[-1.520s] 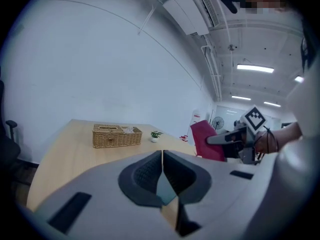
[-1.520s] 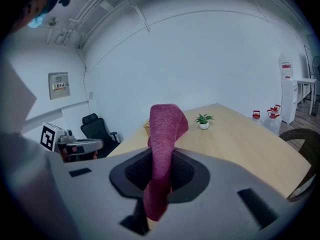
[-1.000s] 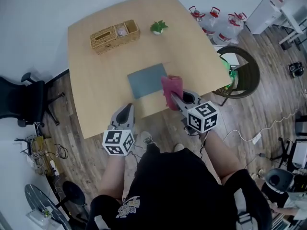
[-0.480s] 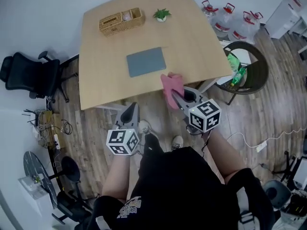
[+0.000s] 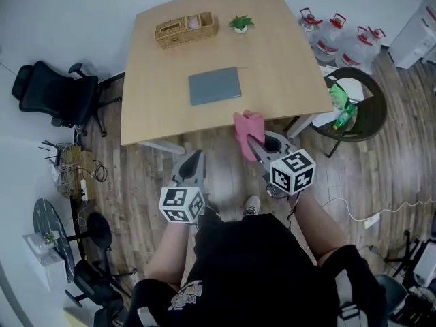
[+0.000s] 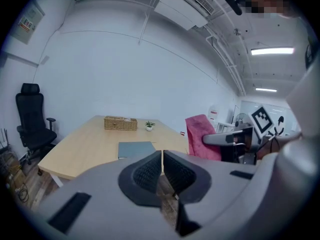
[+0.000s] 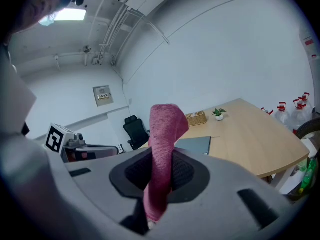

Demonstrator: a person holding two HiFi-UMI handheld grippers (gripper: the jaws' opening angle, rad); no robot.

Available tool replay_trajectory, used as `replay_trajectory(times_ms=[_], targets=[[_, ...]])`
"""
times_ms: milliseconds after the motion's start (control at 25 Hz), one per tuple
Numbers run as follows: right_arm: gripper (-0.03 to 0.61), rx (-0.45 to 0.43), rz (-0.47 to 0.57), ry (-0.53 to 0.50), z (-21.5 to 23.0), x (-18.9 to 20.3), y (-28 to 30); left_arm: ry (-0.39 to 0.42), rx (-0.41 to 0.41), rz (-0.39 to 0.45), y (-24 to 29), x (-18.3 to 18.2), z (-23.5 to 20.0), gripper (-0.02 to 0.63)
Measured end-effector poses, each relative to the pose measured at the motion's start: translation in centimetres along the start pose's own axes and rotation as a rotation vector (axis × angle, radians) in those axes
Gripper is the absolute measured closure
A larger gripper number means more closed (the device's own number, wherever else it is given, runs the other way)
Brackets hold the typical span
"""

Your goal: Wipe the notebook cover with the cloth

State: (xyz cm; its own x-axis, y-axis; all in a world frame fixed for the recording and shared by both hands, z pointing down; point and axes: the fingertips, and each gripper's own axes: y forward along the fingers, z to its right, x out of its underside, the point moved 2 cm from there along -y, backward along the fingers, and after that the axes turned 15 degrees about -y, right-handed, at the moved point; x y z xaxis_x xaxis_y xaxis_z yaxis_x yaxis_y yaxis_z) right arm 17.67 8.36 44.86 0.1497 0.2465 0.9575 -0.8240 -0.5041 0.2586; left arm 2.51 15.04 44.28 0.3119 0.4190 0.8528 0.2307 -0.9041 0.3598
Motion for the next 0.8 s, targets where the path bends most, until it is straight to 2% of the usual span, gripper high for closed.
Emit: replay_trajectory(times_ms=[800], targets=[[0.512,-0.016,0.007,-0.034,-2.1,-1.0,1.1,-0.037,0.029,0.061,-0.6,-1.6,-0.8,0.601]])
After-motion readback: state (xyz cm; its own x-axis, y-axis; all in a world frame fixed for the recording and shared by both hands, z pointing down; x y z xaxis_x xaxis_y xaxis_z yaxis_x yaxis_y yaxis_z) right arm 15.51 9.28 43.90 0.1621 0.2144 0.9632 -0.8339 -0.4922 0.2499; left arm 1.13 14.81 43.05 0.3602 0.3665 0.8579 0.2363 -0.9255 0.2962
